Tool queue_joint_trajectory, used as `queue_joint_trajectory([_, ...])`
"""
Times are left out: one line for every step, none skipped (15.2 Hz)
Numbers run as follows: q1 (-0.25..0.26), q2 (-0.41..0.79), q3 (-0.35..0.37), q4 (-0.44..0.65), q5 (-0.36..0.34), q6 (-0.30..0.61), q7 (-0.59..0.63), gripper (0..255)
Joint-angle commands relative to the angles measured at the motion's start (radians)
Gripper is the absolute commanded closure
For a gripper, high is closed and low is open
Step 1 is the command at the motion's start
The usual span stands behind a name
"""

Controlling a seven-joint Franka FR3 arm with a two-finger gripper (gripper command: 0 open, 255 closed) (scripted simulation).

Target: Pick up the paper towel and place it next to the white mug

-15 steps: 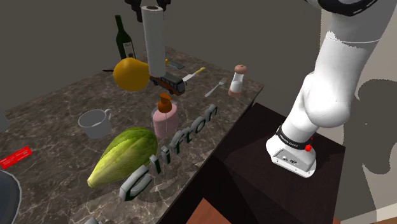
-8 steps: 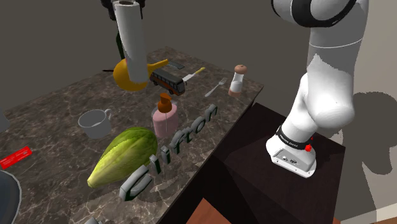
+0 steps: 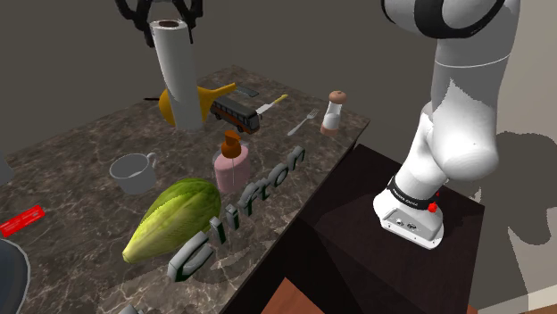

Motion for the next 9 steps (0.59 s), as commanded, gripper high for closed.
queue_joint_trajectory([-0.01,-0.034,0.0,-0.081,0.008,0.048,-0.005,255])
queue_joint_trajectory([-0.013,-0.045,0.0,-0.112,0.01,0.068,-0.006,255])
queue_joint_trajectory([-0.015,-0.054,-0.001,-0.141,0.012,0.087,-0.008,255])
queue_joint_trajectory([-0.018,-0.063,-0.001,-0.168,0.014,0.106,-0.009,255])
queue_joint_trajectory([-0.02,-0.072,-0.001,-0.194,0.016,0.124,-0.011,255])
queue_joint_trajectory([-0.022,-0.079,-0.002,-0.219,0.018,0.141,-0.012,255])
queue_joint_trajectory([-0.023,-0.086,-0.002,-0.243,0.02,0.158,-0.014,255])
queue_joint_trajectory([-0.025,-0.093,-0.002,-0.266,0.021,0.175,-0.015,255])
queue_joint_trajectory([-0.027,-0.099,-0.002,-0.289,0.022,0.192,-0.016,255])
